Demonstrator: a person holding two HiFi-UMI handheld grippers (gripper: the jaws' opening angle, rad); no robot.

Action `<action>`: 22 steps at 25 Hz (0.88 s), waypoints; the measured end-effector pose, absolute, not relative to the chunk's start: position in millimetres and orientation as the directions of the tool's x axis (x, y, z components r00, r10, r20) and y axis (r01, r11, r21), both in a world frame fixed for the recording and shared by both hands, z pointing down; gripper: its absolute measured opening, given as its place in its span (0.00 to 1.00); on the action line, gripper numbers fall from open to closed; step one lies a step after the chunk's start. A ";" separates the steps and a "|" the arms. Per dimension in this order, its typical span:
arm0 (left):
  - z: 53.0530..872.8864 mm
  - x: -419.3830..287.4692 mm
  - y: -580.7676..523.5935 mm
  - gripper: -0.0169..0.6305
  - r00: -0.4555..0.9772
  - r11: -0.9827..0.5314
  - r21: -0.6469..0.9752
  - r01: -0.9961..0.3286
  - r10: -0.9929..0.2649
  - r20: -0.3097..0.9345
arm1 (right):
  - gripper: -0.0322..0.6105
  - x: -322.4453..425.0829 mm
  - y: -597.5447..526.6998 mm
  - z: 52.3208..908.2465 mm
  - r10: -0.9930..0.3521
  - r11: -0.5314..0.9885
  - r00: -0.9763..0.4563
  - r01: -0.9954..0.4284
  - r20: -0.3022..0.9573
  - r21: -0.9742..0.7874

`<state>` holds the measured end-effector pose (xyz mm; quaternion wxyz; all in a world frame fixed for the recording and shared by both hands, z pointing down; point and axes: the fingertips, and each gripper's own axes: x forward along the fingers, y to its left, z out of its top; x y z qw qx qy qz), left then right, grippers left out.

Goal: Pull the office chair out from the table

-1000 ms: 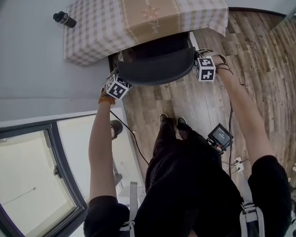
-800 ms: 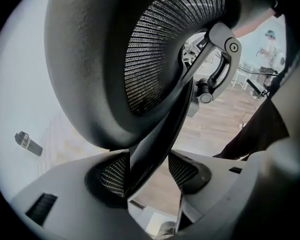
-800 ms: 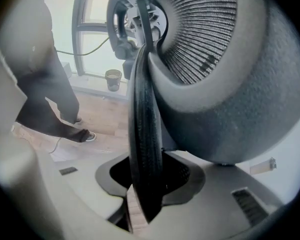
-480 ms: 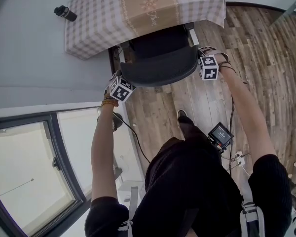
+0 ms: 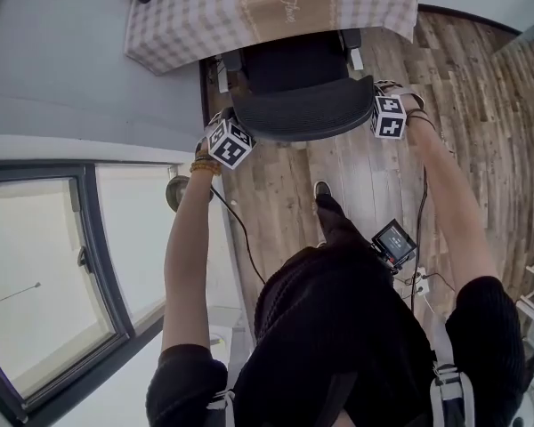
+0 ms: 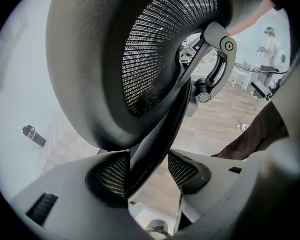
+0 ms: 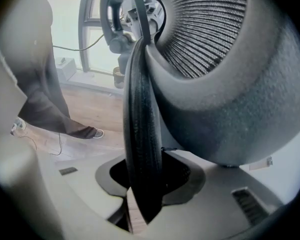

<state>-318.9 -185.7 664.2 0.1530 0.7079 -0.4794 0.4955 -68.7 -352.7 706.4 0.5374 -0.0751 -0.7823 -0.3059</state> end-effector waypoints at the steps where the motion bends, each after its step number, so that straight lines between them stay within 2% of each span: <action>1: 664.0 -317.1 -179.9 0.41 0.050 -0.493 -0.258 -0.831 -0.528 0.848 | 0.26 -66.7 -347.6 706.9 -0.212 0.800 -0.409 0.448 0.887 0.398; 22: 661.4 -246.5 -37.5 0.42 0.059 -0.499 -0.284 -0.819 -0.566 0.822 | 0.23 1.7 -200.1 698.9 -0.285 0.774 -0.415 0.432 0.864 0.463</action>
